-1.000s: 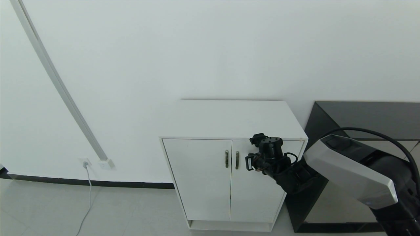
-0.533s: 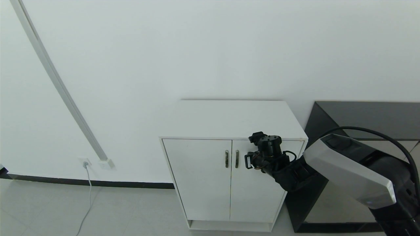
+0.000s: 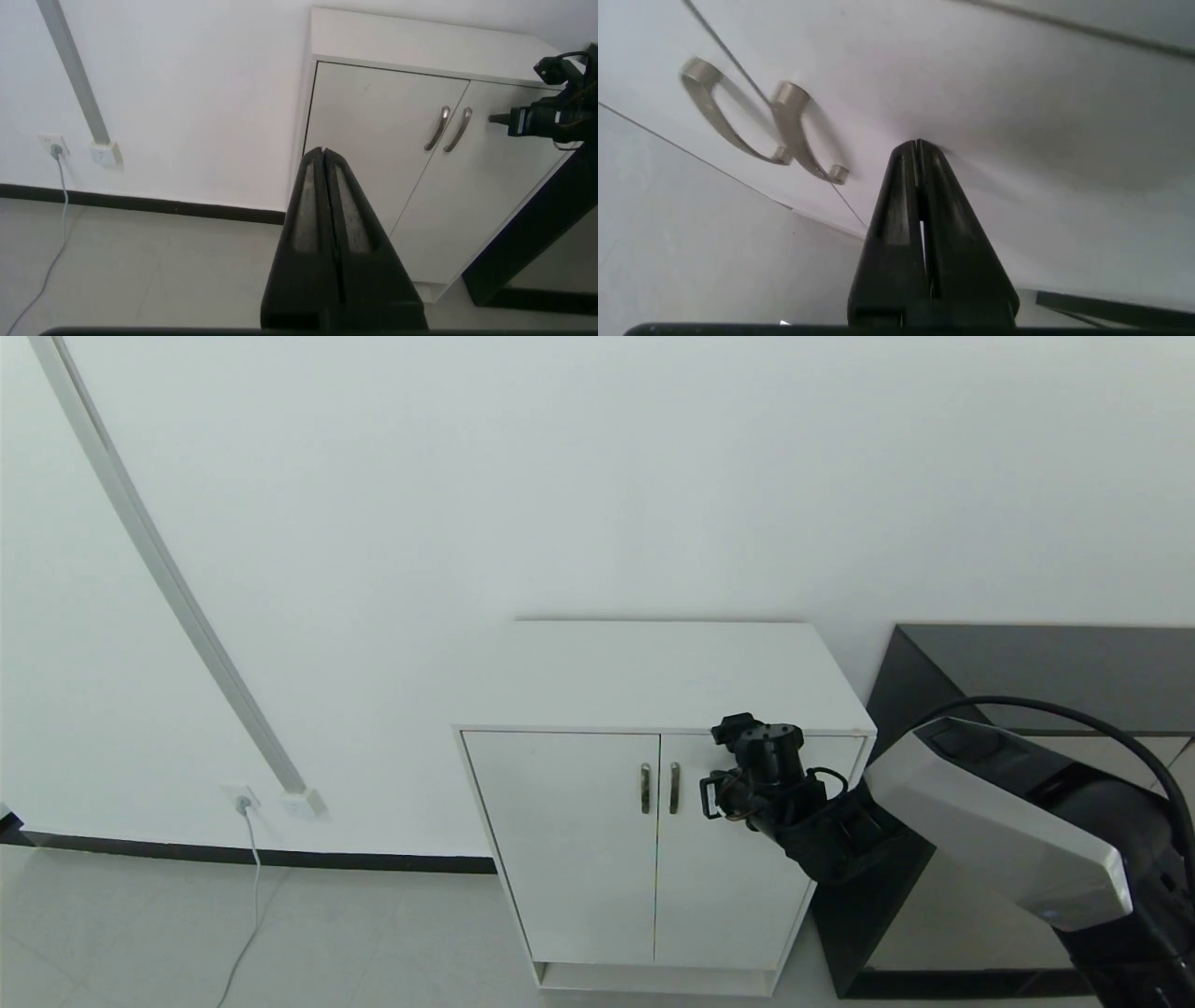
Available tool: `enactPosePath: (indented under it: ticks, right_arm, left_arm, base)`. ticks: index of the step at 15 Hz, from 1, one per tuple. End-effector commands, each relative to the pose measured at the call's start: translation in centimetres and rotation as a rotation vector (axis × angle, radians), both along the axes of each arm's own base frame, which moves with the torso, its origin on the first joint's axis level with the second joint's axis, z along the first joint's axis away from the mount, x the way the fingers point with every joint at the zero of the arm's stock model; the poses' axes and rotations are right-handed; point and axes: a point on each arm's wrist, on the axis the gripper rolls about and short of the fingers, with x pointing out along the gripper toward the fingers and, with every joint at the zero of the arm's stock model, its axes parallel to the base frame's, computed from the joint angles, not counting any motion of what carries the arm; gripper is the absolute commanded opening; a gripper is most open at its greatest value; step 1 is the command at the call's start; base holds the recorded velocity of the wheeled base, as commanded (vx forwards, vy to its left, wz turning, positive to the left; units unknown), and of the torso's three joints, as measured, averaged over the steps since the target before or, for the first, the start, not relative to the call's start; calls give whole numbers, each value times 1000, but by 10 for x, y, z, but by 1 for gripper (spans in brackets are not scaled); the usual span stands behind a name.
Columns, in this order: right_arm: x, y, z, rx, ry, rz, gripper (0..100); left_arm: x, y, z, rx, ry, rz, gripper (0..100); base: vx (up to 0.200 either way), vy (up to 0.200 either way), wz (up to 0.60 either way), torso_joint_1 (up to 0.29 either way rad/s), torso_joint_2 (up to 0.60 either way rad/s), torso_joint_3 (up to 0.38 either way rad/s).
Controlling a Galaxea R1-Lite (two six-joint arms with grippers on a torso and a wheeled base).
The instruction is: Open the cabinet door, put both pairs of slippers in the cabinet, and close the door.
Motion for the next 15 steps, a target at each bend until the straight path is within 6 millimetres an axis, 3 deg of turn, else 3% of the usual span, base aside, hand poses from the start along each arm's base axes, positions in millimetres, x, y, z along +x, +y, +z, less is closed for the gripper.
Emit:
enactPosePath:
  ticks: [1, 6, 15]
  right_arm:
    - [-15, 0, 16, -2, -4, 13, 0]
    - [-54, -21, 47, 3, -19, 15, 0]
    - [-121, -132, 85, -7, -37, -212, 0]
  left_arm:
    - [0, 0, 0, -1, 0, 1, 0]
    - [0, 0, 0, -1, 0, 1, 0]
    - [0, 0, 0, -1, 0, 1, 0]
  base:
    - [0, 0, 0, 0, 0, 0]
    - [0, 0, 0, 0, 0, 0]
    - [0, 0, 0, 0, 0, 0]
